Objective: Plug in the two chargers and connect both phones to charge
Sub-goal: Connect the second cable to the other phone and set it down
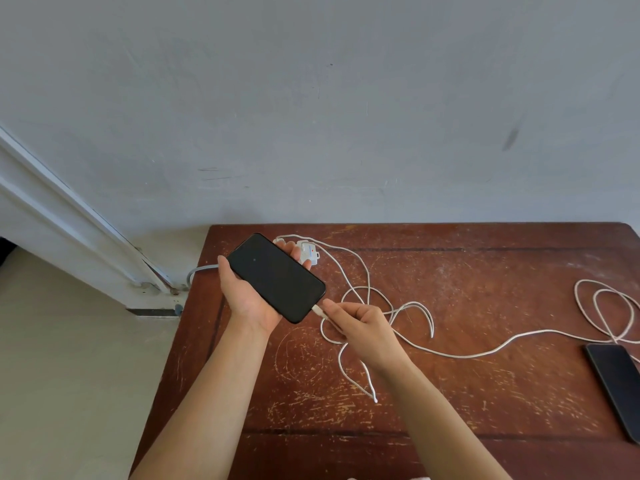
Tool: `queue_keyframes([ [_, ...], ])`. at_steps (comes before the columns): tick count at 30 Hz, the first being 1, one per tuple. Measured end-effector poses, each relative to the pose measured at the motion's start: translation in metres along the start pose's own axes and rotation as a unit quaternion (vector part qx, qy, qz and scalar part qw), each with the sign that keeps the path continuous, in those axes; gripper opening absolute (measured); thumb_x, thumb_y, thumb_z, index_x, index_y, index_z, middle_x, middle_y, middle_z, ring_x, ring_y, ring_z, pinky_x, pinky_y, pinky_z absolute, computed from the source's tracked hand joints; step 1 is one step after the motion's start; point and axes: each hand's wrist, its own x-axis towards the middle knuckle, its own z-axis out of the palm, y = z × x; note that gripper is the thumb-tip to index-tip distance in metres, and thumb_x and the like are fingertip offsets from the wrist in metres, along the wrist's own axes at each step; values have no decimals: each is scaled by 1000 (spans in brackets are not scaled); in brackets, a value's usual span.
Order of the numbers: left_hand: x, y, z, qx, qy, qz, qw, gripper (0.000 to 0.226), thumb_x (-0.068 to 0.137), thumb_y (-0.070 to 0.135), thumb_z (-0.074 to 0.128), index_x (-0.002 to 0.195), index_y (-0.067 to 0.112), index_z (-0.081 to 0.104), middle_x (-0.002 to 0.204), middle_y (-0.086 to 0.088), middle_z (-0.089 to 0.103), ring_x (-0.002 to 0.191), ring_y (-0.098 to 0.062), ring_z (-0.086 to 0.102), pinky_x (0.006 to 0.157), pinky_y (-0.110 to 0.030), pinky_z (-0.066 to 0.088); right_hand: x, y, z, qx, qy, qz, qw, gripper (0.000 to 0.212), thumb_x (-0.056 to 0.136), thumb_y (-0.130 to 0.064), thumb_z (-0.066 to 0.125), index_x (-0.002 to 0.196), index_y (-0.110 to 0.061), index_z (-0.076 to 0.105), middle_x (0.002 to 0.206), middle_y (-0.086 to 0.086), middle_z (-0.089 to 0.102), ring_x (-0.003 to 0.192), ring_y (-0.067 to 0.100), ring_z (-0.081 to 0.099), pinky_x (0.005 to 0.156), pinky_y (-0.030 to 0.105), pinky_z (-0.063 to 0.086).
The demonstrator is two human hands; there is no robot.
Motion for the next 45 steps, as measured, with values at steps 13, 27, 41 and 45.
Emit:
queue_keyframes([
  [13,-6,0,12,65,40,-7,997,95,85,82,32,142,8,51,125,-22,64,104,-38,68,93,-51,54,3,5,4,97,11,23,995,32,98,-39,61,93,-15,82,73,-8,72,59,-2,60,56,12,48],
  [27,-12,-3,17,95,-14,-5,995,97,82,85,34,117,2,70,113,-23,69,95,-37,69,91,-51,54,1,11,-1,88,-6,4,996,23,101,-32,59,101,-22,81,89,-1,78,73,9,63,71,24,52],
  [41,-12,0,11,110,6,-34,993,92,78,87,40,125,11,66,125,-17,66,112,-34,65,100,-54,49,3,18,-2,102,-6,-18,995,24,102,-22,58,106,-32,79,91,0,79,78,10,68,80,30,57],
  [45,-10,0,6,141,100,-13,985,79,78,87,41,114,25,75,118,-12,74,106,-31,72,87,-55,56,4,21,-2,103,-8,-24,994,25,102,-21,57,105,-32,79,88,-2,78,77,9,68,79,29,58],
])
